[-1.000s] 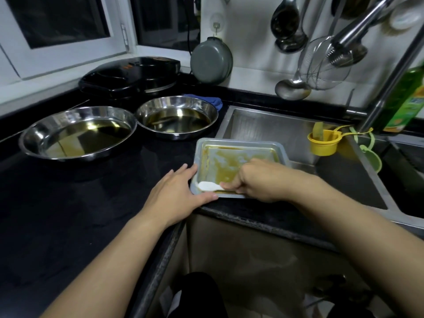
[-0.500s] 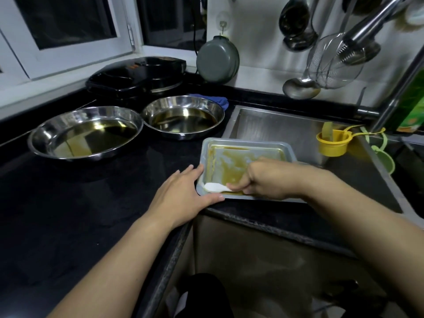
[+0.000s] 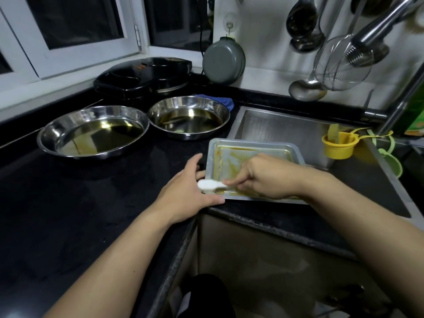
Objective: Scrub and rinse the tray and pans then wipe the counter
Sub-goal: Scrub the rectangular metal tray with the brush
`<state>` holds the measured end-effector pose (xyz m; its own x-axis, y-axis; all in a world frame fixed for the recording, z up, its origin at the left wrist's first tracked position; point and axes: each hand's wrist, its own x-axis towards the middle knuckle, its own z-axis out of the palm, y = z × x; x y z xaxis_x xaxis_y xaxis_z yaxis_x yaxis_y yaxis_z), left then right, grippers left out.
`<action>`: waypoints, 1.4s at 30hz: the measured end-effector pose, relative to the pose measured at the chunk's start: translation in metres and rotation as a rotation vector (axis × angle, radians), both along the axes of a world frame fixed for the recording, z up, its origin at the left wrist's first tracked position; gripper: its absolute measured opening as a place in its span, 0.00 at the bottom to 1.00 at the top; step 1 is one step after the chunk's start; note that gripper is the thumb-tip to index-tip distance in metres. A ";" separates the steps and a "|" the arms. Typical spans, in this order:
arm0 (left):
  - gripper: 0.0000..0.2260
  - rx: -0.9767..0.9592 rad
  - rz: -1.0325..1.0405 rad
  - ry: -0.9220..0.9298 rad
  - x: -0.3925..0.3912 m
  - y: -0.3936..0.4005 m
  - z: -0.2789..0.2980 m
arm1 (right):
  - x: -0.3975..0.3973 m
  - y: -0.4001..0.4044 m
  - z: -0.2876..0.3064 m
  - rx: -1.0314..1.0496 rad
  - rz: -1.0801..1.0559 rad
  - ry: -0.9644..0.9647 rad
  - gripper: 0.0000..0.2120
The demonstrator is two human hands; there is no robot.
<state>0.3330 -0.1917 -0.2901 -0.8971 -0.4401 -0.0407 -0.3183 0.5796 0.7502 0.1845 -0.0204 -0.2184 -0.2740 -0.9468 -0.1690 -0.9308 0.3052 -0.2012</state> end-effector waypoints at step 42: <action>0.21 -0.375 -0.101 -0.028 -0.010 0.008 -0.011 | -0.039 0.107 0.004 0.043 -0.147 -0.118 0.16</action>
